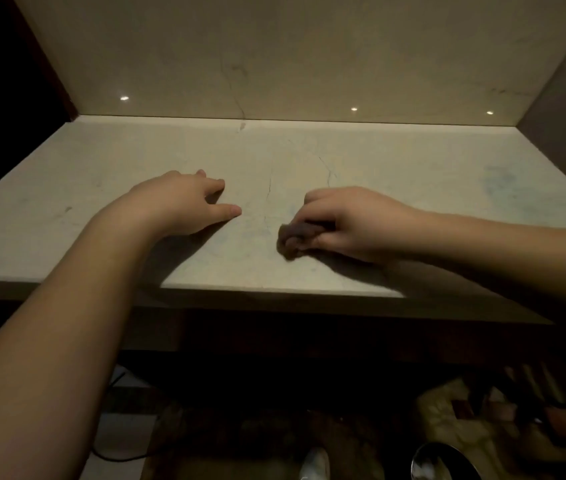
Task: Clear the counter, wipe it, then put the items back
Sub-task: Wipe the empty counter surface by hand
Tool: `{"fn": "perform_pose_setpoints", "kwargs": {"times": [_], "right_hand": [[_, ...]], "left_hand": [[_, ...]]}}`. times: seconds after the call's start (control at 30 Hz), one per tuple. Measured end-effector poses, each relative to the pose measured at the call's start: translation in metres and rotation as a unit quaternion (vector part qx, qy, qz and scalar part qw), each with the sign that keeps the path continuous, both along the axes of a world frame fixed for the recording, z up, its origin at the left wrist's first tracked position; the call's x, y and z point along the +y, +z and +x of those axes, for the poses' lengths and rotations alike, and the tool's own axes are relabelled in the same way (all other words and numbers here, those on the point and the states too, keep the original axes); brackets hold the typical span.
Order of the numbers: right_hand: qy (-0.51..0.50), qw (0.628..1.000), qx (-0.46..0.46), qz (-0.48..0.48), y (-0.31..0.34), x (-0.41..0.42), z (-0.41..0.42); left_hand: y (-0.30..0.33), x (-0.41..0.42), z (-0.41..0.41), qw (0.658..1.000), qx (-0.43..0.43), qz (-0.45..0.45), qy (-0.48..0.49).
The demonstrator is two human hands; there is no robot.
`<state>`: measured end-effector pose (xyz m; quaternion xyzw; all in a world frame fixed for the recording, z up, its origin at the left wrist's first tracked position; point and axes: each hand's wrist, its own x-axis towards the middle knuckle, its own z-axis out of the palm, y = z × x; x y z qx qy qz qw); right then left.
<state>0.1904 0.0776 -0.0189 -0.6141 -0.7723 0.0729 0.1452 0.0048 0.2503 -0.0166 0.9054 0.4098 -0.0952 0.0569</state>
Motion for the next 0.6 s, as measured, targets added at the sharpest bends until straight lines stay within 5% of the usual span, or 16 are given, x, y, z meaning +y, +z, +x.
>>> {"fn": "perform_pose_setpoints", "kwargs": {"times": [0.23,0.47,0.6], "right_hand": [[-0.187,0.982,0.005,0.036,-0.005,-0.008,0.000],[-0.033,0.996,0.086,-0.017,0.003,-0.059,-0.097],[-0.215,0.955,0.181,0.093,0.042,-0.040,-0.061]], "left_hand": [[-0.005,0.001,-0.003,1.000,-0.007,0.016,-0.007],[-0.002,0.000,-0.003,1.000,-0.010,0.018,-0.017],[-0.002,-0.001,-0.004,1.000,-0.012,0.014,-0.017]]}}
